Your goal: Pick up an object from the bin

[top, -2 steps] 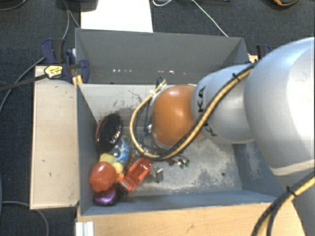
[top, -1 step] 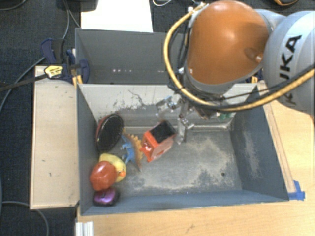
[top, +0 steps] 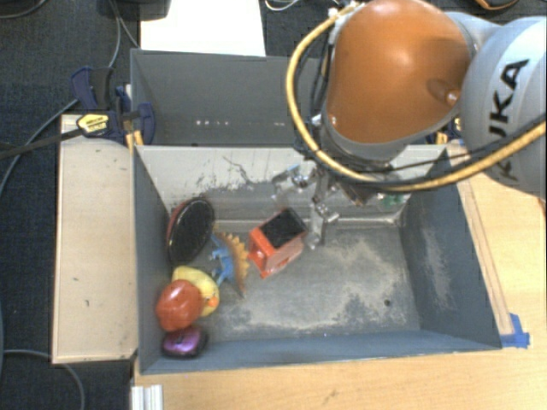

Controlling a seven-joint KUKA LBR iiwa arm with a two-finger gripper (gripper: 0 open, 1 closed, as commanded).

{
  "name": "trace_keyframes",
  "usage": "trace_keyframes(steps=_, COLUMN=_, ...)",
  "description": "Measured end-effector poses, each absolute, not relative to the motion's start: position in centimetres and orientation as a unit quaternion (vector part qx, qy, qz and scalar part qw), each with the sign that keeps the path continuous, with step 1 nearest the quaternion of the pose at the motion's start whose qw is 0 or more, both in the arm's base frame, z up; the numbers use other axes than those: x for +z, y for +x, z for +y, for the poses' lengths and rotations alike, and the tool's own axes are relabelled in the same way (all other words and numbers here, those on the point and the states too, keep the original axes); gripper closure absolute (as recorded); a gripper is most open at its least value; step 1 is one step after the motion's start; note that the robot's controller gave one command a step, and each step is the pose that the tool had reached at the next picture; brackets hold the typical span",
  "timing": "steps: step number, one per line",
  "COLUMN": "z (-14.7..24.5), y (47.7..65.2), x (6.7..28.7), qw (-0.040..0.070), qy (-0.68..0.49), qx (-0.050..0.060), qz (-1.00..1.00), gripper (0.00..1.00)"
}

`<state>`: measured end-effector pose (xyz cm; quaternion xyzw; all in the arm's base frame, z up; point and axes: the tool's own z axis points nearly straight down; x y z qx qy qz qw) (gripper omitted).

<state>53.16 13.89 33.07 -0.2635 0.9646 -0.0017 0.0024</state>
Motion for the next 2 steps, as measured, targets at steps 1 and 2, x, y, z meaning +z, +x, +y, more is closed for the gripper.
trace_keyframes(steps=1, z=16.8, y=53.8, x=25.3, qw=0.001, qy=-0.360, qx=-0.001, qz=0.933, gripper=1.00)
trace_keyframes(steps=2, z=18.8, y=53.3, x=26.1, qw=0.002, qy=-0.314, qx=-0.001, qz=0.949, gripper=1.00)
